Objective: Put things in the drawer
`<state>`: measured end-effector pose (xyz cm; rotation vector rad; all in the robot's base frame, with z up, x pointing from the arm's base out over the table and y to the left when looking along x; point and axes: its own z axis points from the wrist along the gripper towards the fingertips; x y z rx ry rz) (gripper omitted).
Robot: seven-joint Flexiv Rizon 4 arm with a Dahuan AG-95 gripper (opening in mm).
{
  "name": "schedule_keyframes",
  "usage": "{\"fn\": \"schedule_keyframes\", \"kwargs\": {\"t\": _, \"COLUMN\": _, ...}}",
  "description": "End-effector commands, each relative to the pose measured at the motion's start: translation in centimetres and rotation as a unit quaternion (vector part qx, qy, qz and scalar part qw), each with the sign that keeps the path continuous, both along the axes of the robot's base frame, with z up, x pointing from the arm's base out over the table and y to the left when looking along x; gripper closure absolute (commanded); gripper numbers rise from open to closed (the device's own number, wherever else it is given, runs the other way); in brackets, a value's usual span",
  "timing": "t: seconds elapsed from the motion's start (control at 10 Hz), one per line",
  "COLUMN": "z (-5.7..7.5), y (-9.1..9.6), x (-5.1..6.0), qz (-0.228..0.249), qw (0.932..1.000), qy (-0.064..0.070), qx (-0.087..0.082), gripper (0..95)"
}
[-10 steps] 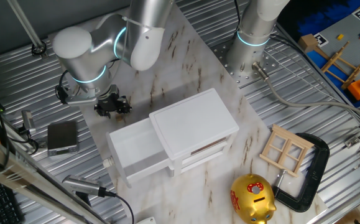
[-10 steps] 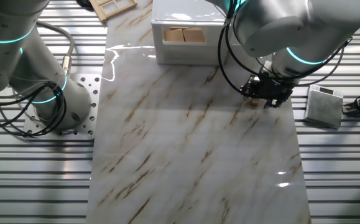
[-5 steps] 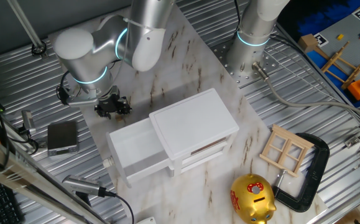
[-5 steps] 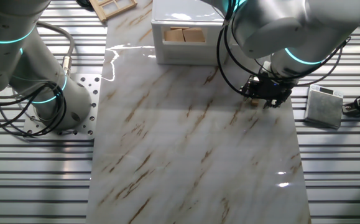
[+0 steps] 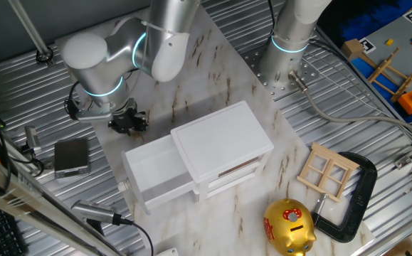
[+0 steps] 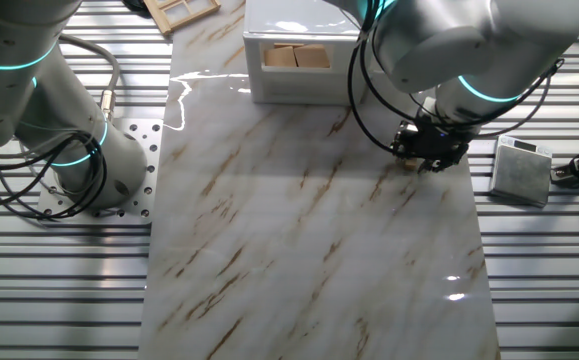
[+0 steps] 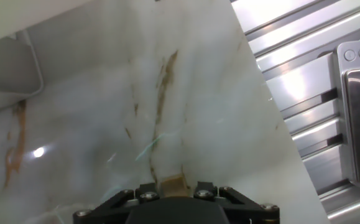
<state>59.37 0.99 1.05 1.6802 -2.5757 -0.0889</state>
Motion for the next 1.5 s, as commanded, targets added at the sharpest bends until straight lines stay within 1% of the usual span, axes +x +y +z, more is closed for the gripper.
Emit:
{"fn": "schedule_keyframes", "kwargs": {"t": 0.1, "z": 0.0, "y": 0.0, "x": 0.0, "qz": -0.005, "qw": 1.0, "qy": 0.0, "qx": -0.002, "gripper": 95.0}}
{"fn": "schedule_keyframes", "kwargs": {"t": 0.4, "z": 0.2, "y": 0.0, "x": 0.0, "qz": -0.022, "qw": 0.9997, "qy": 0.002, "qx": -0.002, "gripper": 95.0}}
{"fn": "schedule_keyframes", "kwargs": {"t": 0.5, "z": 0.6, "y": 0.0, "x": 0.0, "qz": -0.028, "qw": 0.9996, "qy": 0.001, "qx": 0.0, "gripper": 95.0}}
{"fn": "schedule_keyframes", "kwargs": {"t": 0.6, "z": 1.4, "y": -0.1, "x": 0.0, "qz": -0.037, "qw": 0.9993, "qy": 0.002, "qx": -0.001, "gripper": 95.0}}
{"fn": "schedule_keyframes", "kwargs": {"t": 0.8, "z": 3.3, "y": -0.6, "x": -0.4, "qz": -0.057, "qw": 0.9984, "qy": 0.003, "qx": -0.002, "gripper": 95.0}}
{"fn": "schedule_keyframes", "kwargs": {"t": 0.9, "z": 4.4, "y": -1.0, "x": -0.7, "qz": -0.068, "qw": 0.9977, "qy": 0.004, "qx": -0.002, "gripper": 95.0}}
{"fn": "schedule_keyframes", "kwargs": {"t": 1.0, "z": 5.9, "y": -1.5, "x": -1.2, "qz": -0.077, "qw": 0.997, "qy": 0.006, "qx": -0.004, "gripper": 95.0}}
{"fn": "schedule_keyframes", "kwargs": {"t": 1.2, "z": 8.2, "y": -3.0, "x": -2.0, "qz": -0.089, "qw": 0.996, "qy": 0.007, "qx": -0.001, "gripper": 95.0}}
{"fn": "schedule_keyframes", "kwargs": {"t": 1.3, "z": 8.6, "y": -3.3, "x": -2.1, "qz": -0.09, "qw": 0.9959, "qy": 0.008, "qx": -0.001, "gripper": 95.0}}
{"fn": "schedule_keyframes", "kwargs": {"t": 1.4, "z": 10.0, "y": -4.4, "x": -2.3, "qz": -0.095, "qw": 0.9954, "qy": 0.01, "qx": -0.001, "gripper": 95.0}}
{"fn": "schedule_keyframes", "kwargs": {"t": 1.5, "z": 11.6, "y": -5.6, "x": -2.3, "qz": -0.095, "qw": 0.9953, "qy": 0.017, "qx": -0.003, "gripper": 95.0}}
